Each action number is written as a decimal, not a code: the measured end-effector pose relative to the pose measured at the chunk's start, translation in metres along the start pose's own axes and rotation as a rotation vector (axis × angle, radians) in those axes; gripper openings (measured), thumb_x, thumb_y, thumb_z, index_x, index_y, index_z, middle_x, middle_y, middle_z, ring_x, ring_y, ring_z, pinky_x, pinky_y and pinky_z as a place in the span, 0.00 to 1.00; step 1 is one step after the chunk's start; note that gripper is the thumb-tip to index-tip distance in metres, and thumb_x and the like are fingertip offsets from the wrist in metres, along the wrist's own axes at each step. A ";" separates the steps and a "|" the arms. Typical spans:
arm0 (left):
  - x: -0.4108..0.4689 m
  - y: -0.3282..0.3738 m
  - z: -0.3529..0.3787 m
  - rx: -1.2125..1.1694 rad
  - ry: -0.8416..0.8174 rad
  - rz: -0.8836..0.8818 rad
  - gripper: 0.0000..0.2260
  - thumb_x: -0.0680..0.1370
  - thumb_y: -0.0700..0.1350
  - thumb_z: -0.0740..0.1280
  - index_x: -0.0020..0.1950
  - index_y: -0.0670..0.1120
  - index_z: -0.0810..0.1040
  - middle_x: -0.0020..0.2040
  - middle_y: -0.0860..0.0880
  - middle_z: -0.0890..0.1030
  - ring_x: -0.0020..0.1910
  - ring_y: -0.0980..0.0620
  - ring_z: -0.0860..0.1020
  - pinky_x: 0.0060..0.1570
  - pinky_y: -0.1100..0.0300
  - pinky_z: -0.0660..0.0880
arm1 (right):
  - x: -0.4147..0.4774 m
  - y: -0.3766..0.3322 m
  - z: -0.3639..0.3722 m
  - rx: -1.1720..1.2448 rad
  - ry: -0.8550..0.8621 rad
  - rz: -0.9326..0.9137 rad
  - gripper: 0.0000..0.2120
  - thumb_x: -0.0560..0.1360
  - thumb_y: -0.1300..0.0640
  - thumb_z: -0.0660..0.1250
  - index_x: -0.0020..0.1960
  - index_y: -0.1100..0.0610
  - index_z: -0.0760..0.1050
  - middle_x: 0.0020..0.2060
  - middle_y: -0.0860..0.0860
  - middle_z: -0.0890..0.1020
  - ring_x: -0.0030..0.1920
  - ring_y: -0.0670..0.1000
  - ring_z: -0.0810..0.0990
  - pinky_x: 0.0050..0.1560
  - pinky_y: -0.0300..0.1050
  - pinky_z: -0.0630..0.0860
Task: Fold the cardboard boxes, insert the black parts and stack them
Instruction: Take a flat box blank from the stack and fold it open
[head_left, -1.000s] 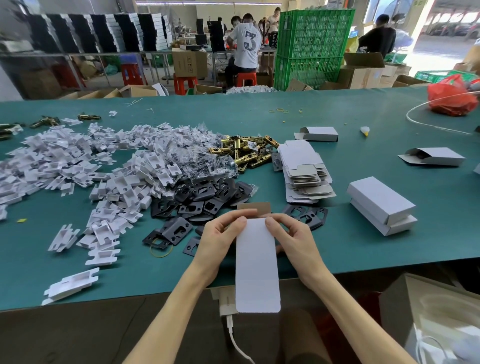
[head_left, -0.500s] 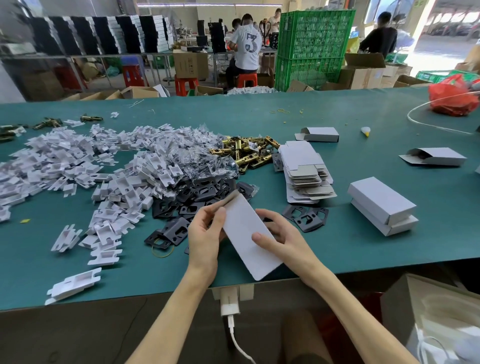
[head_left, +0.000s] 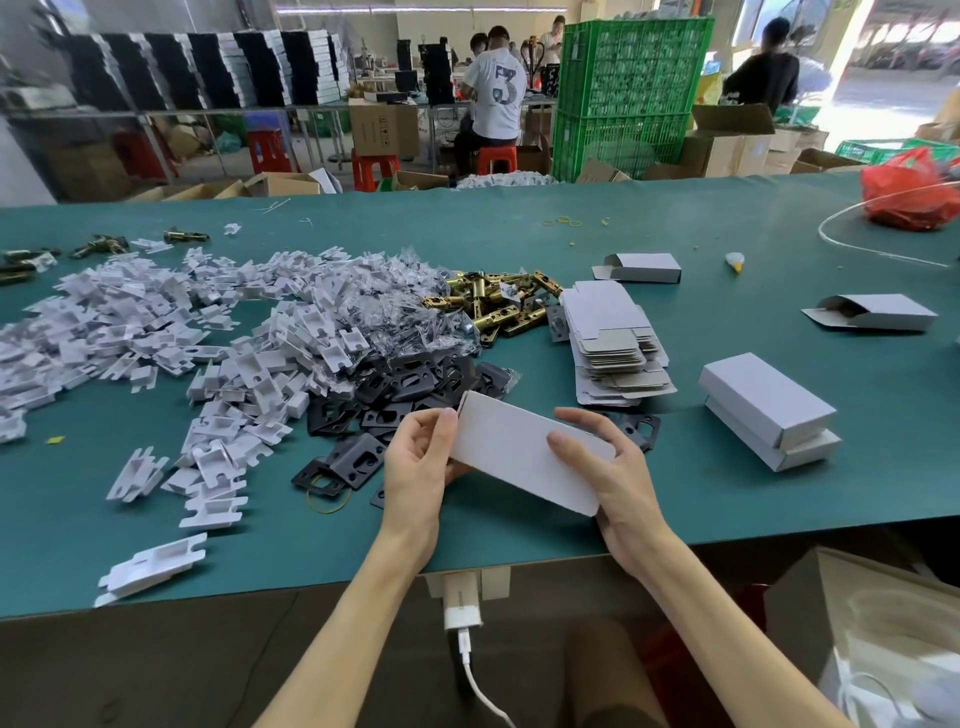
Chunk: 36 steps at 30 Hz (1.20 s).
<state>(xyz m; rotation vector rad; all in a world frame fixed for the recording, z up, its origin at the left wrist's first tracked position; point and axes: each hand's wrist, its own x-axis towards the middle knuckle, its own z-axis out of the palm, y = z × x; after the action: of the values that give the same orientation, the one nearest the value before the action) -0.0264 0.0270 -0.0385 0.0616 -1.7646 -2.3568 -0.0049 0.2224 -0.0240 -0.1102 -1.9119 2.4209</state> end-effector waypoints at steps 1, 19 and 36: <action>0.000 0.000 0.000 -0.007 -0.022 0.000 0.14 0.78 0.55 0.70 0.57 0.46 0.81 0.47 0.54 0.86 0.47 0.57 0.82 0.47 0.55 0.82 | 0.000 0.000 0.000 0.016 0.008 0.001 0.21 0.65 0.47 0.80 0.56 0.49 0.83 0.54 0.57 0.85 0.47 0.53 0.84 0.48 0.54 0.81; -0.002 0.003 0.001 -0.010 -0.021 -0.015 0.10 0.84 0.46 0.67 0.57 0.54 0.88 0.56 0.49 0.87 0.50 0.56 0.84 0.46 0.61 0.82 | 0.006 0.010 0.000 0.023 0.112 -0.015 0.27 0.63 0.41 0.79 0.53 0.59 0.82 0.48 0.55 0.86 0.47 0.53 0.84 0.51 0.53 0.80; -0.001 -0.003 -0.002 0.204 -0.173 0.034 0.19 0.85 0.47 0.64 0.77 0.48 0.74 0.67 0.55 0.82 0.66 0.54 0.80 0.67 0.50 0.77 | 0.005 0.011 -0.001 0.049 0.073 -0.052 0.22 0.64 0.45 0.80 0.50 0.60 0.85 0.48 0.57 0.87 0.47 0.54 0.86 0.43 0.44 0.82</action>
<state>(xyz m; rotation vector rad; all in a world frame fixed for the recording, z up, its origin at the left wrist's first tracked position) -0.0258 0.0264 -0.0416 -0.1464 -2.0639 -2.2089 -0.0095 0.2213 -0.0349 -0.1424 -1.8013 2.3938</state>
